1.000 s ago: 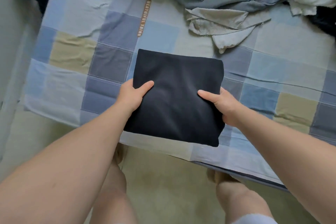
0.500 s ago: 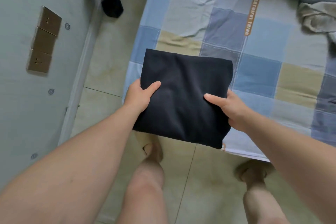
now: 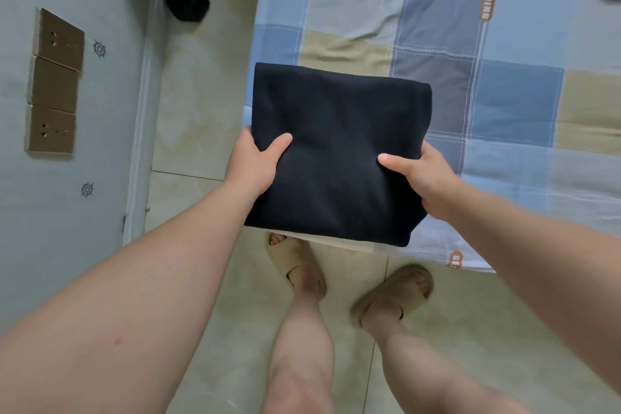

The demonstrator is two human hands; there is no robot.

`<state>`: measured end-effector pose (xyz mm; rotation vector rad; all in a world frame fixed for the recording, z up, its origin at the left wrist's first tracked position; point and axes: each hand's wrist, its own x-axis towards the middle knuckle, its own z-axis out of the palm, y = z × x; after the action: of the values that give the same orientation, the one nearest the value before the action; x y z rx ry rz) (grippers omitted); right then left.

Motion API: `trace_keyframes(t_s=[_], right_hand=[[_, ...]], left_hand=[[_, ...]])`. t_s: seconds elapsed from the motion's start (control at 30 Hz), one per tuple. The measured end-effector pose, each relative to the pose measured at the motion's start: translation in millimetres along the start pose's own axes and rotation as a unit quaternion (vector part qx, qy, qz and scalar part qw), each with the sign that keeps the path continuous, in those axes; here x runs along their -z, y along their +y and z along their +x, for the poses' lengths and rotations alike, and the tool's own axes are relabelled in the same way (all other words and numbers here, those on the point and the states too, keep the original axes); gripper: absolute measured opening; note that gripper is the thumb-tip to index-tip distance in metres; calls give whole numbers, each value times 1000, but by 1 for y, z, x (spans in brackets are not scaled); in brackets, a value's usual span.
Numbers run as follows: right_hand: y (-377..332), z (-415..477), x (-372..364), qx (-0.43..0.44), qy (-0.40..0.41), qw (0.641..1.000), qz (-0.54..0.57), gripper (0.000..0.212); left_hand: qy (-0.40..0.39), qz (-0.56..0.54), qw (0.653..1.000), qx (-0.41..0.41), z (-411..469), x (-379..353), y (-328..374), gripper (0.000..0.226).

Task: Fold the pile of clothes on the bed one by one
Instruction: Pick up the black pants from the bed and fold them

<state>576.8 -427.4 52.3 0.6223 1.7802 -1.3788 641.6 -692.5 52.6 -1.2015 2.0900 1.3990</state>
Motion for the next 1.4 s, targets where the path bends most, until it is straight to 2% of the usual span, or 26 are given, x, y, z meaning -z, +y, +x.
trace_keyframes(t_s=[0.07,0.13,0.2,0.27,0.3,0.37,0.43,0.57,0.67,0.73,0.77,0.8,0.83,0.87,0.9,0.97,1.03,1.23,1.4], right_hand=[[-5,-5,-3,-4,-3,1000,18,37],[-18,-6,-4,-21,-24,999,38,35],[-34,-5,-2,-65,-51,996,31,38],[-47,-5,0,-101,-63,993,0,37],[-51,-5,1,-102,-62,993,-10,34],[-54,-5,3,-84,-45,995,-9,34],[-52,-5,2,-68,-21,997,10,36],[-39,2,-3,-22,36,999,-28,35],[-34,2,-9,-28,59,997,-39,46],[-30,-4,-13,20,153,974,-164,72],[-30,-9,-14,85,218,930,-283,85],[-29,-14,-16,174,254,867,-393,92],[-27,-18,-19,259,247,805,-473,93],[-25,-19,-24,322,216,759,-523,91],[-21,-17,-29,350,180,730,-559,87],[-8,-5,-43,323,135,721,-598,81],[7,9,-54,280,122,726,-617,77],[33,45,-62,241,91,737,-624,76],[-3,29,-55,162,-3,749,-642,83]], left_hand=[[-2,-21,1000,1,1,2,4,49],[-34,-90,995,28,4,7,17,53],[-118,-158,975,100,8,13,34,51],[-198,-155,954,160,9,19,46,49],[-211,-149,952,166,9,20,49,46],[-185,-146,962,139,10,20,49,42],[-124,-158,976,90,13,15,44,40],[-33,-111,993,35,22,-1,36,34],[-5,-79,997,24,21,-7,38,60],[77,38,995,-46,16,-6,39,80],[144,133,973,-121,12,-4,40,82],[195,216,933,-210,9,-4,41,79],[209,267,892,-298,7,-5,42,72],[184,307,857,-372,6,-10,43,66],[137,350,828,-417,7,-16,41,62],[40,453,790,-412,14,-27,27,63],[2,503,774,-384,25,-32,9,67],[-14,530,768,-360,52,-46,-12,68],[-90,570,763,-291,41,-40,17,74]])
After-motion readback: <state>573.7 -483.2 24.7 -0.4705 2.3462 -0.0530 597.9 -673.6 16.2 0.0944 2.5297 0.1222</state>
